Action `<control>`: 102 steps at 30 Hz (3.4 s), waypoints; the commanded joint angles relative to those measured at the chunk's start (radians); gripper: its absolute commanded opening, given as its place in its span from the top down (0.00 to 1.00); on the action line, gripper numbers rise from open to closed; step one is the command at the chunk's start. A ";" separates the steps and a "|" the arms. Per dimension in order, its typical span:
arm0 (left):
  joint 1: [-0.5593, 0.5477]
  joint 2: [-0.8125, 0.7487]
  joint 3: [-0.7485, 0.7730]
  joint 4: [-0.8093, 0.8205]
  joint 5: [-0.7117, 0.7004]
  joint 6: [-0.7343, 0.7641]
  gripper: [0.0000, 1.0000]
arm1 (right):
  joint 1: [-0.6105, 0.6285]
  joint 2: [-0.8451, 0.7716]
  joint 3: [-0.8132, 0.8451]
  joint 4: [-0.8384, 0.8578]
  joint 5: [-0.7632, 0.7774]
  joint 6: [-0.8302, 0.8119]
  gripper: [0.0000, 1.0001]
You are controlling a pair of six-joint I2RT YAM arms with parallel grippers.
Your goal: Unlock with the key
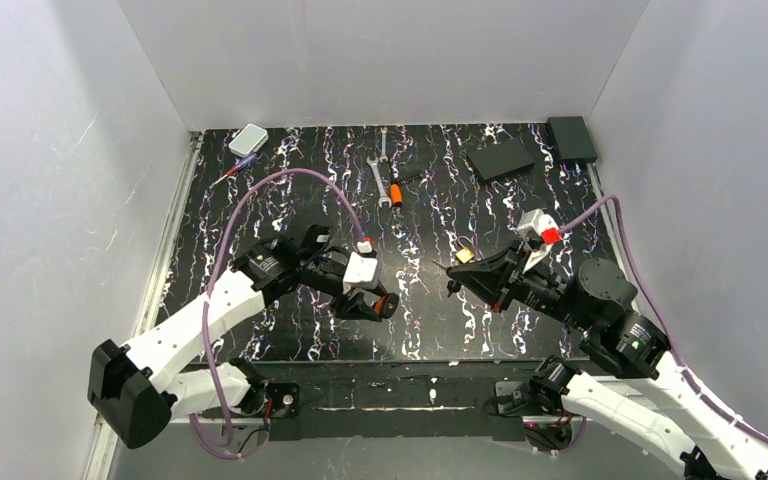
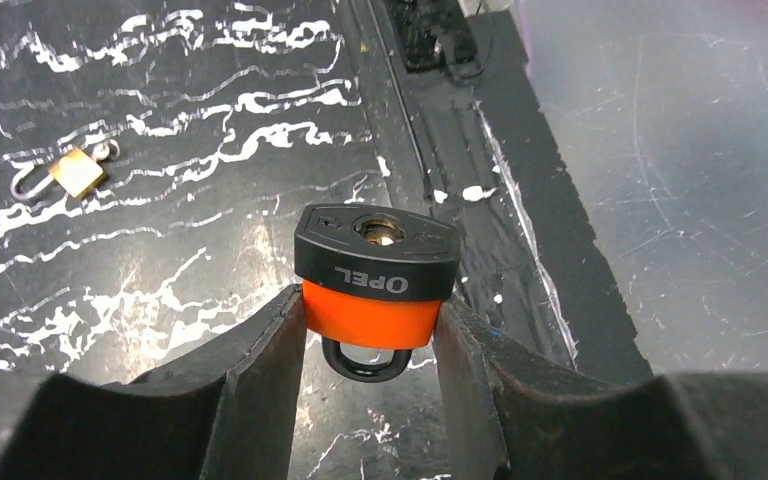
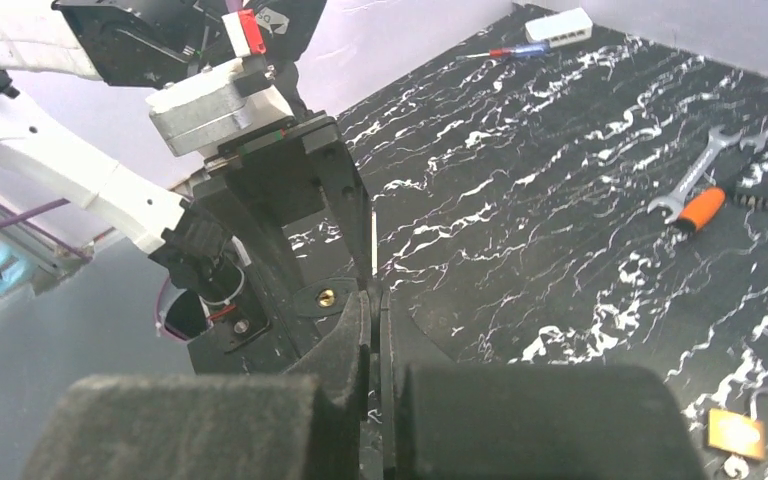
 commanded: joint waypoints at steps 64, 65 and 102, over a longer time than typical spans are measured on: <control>-0.091 0.281 0.148 -0.221 0.184 0.033 1.00 | 0.162 0.393 0.246 -0.415 -0.305 -0.949 0.99; -0.090 0.279 0.148 -0.224 0.183 0.033 1.00 | 0.184 0.400 0.249 -0.415 -0.287 -0.948 0.99; -0.091 0.262 0.150 -0.224 0.158 0.032 1.00 | 0.307 0.426 0.219 -0.411 -0.148 -0.940 0.99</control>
